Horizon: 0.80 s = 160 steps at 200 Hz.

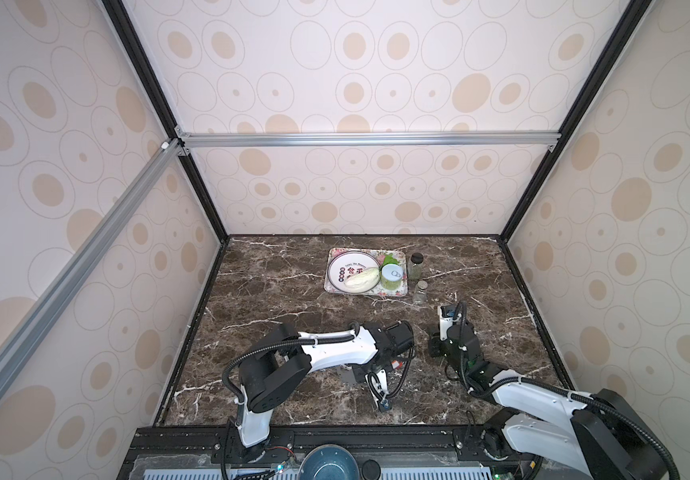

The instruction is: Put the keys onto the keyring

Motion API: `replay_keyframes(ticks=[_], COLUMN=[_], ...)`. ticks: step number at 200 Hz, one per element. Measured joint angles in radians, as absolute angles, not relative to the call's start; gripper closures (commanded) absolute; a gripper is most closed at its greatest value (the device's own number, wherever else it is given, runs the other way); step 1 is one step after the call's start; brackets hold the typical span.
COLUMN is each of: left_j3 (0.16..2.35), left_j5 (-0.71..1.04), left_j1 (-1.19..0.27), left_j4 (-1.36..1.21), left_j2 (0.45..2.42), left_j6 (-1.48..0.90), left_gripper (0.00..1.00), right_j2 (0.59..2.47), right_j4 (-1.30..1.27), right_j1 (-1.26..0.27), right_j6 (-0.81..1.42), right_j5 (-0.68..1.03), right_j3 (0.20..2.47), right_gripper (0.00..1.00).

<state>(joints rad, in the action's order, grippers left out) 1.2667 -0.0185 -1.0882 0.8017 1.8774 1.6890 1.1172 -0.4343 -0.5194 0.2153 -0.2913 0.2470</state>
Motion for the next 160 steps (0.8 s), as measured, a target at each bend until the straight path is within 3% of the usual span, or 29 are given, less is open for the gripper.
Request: replay_keyframes(ticks=[36,77,114,160], left_j3=[1.25,1.12,1.002,1.016], left_j5=[0.081,0.221,0.228,0.181], left_j1=[-1.071,-1.04,-1.024,-0.982], left_j4=[0.759,0.602,0.491,0.441], left_j2=[1.82,1.564,1.419,1.378], left_j6=[1.625,1.472,1.264,0.914], left_gripper=[1.0,1.0,1.0,1.0], right_j2=[1.117,1.118,1.122,1.124], right_j4=[-0.434,-0.434,-0.434,-0.433], right_j1=[-0.519,-0.519,-0.519,-0.519], right_j6=[0.215,0.215,0.215,0.215], right_j5=[-0.291,-0.29,-0.288,-0.288], right_j3=[0.247,0.247,0.249,0.249], right_gripper=[0.66,0.66,0.66,0.66])
